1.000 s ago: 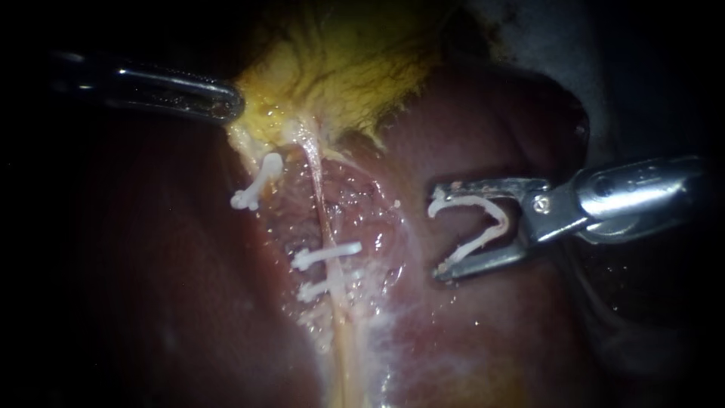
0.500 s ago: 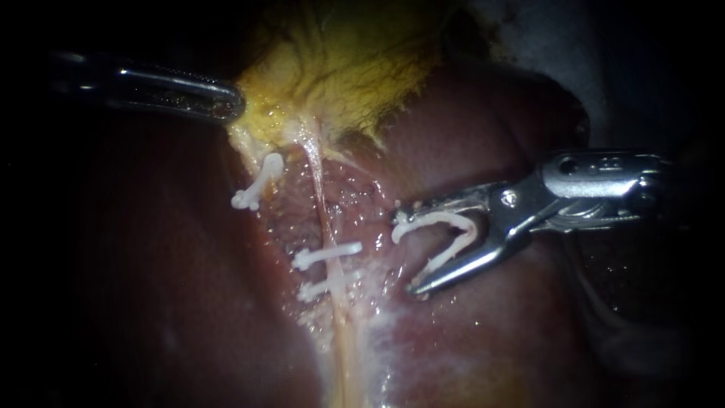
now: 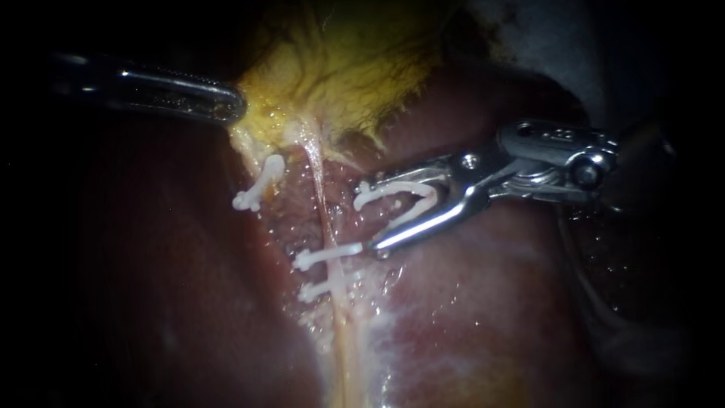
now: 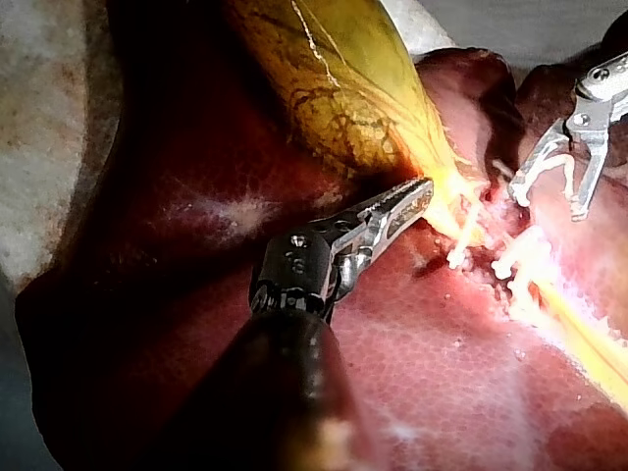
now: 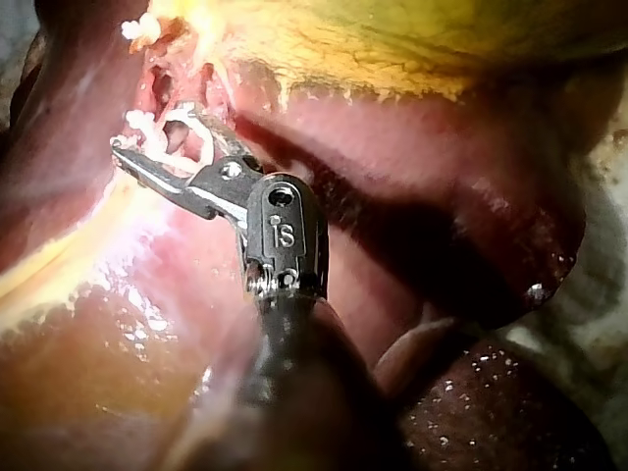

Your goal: Clipping third clip right tube

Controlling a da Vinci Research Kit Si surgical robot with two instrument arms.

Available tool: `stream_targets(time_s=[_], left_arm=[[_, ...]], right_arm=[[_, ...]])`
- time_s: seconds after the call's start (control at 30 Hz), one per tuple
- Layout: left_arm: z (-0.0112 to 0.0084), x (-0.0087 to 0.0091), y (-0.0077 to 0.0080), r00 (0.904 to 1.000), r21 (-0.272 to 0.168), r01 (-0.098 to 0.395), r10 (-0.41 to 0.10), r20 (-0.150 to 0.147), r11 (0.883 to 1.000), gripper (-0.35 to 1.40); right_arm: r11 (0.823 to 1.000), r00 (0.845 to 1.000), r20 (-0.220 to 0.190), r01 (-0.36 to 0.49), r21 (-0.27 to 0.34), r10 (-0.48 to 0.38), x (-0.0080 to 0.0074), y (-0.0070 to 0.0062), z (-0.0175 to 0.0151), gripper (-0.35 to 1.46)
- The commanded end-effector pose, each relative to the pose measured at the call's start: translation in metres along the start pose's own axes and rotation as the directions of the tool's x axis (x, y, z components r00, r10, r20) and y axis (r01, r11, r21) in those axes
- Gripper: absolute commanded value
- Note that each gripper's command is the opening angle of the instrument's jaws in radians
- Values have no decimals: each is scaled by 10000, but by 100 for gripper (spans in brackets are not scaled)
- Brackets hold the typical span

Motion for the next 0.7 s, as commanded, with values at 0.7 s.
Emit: stream_targets(time_s=[0.7], left_arm=[[2, 2, 0, 10000, 33, -15, 15, -3, 10000, -35]], right_arm=[[9942, 9922, -760, -947, 506, 984, -26, 51, 36, 54]])
